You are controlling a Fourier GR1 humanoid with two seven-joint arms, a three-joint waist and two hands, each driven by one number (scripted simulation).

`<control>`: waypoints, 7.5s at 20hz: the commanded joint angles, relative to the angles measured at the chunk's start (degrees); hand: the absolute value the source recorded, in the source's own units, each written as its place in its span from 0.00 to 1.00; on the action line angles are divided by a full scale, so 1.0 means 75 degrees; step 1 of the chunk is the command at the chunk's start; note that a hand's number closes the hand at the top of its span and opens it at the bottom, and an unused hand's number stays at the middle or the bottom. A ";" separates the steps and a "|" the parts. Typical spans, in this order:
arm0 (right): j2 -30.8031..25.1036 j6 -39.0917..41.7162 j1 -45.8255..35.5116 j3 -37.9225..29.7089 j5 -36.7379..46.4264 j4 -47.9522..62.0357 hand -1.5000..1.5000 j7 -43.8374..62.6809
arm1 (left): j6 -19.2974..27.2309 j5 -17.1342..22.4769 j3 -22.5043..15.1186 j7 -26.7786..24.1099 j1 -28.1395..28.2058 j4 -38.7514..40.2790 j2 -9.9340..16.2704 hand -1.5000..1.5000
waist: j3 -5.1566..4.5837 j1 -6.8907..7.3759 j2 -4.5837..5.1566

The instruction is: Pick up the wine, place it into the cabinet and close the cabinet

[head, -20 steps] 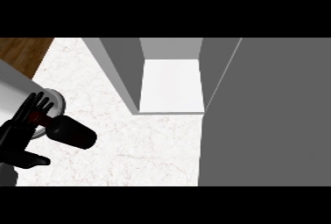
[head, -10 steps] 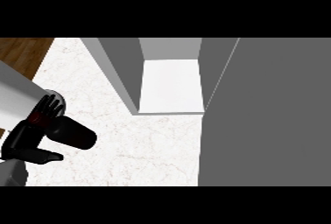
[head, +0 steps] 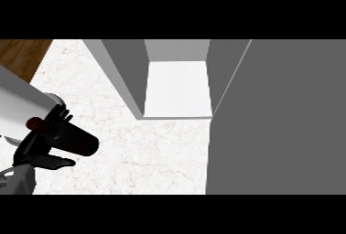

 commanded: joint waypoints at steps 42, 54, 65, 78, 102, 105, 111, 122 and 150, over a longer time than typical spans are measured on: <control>0.0010 0.0019 -0.0118 -0.0404 0.0125 0.0368 0.00 -0.0281 | 0.1080 0.0082 -0.0260 -0.2950 0.1109 0.1272 -0.1907 1.00 | 0.0001 0.0190 -0.0026; -0.0123 0.0074 -0.0171 -0.0582 -0.0041 0.0333 0.00 -0.0148 | 0.0523 0.0831 -0.0757 -0.2385 0.2195 -0.1468 -0.2630 1.00 | 0.0018 0.0208 -0.0058; -0.0007 0.0444 0.0275 -0.0658 -0.0191 0.0882 0.00 -0.0955 | 0.1662 0.2264 -0.2449 0.0890 0.4490 -0.7045 -0.3085 1.00 | 0.0019 0.0171 -0.0044; 0.0056 0.0167 -0.0302 -0.0501 0.0001 0.0933 0.00 -0.0559 | 0.4884 0.2805 -0.3769 0.3644 0.2997 -0.9527 -0.3092 1.00 | 0.0008 0.0095 -0.0020; 0.0184 0.0340 0.0257 -0.0359 0.0297 0.0783 0.00 -0.0938 | 0.7758 0.2107 -0.5161 0.2691 -0.0314 -0.5984 -0.3092 1.00 | 0.0005 0.0055 -0.0020; 0.0033 0.0332 0.0251 -0.0471 -0.0129 0.0277 0.00 -0.0386 | 0.7990 0.2921 -0.4945 0.2199 -0.1343 -0.4852 -0.3092 1.00 | 0.0002 -0.0006 -0.0010; -0.0131 0.0676 -0.0040 -0.1227 -0.0512 0.1430 0.00 -0.1373 | 0.8247 0.3095 -0.5453 0.1889 -0.0975 -0.4705 -0.3092 1.00 | 0.0007 0.0049 -0.0016; -0.0142 0.0607 0.0015 -0.1003 -0.0476 0.0919 0.00 -0.0790 | 0.8238 0.4402 -0.5803 0.0951 -0.1315 -0.3375 -0.3092 1.00 | 0.0004 0.0030 -0.0017; 0.0244 0.0366 0.0227 -0.0123 0.0188 0.0869 0.00 -0.0823 | 0.5770 0.6995 -0.5380 -0.0813 -0.3771 0.0916 -0.3092 1.00 | -0.0001 -0.0119 0.0030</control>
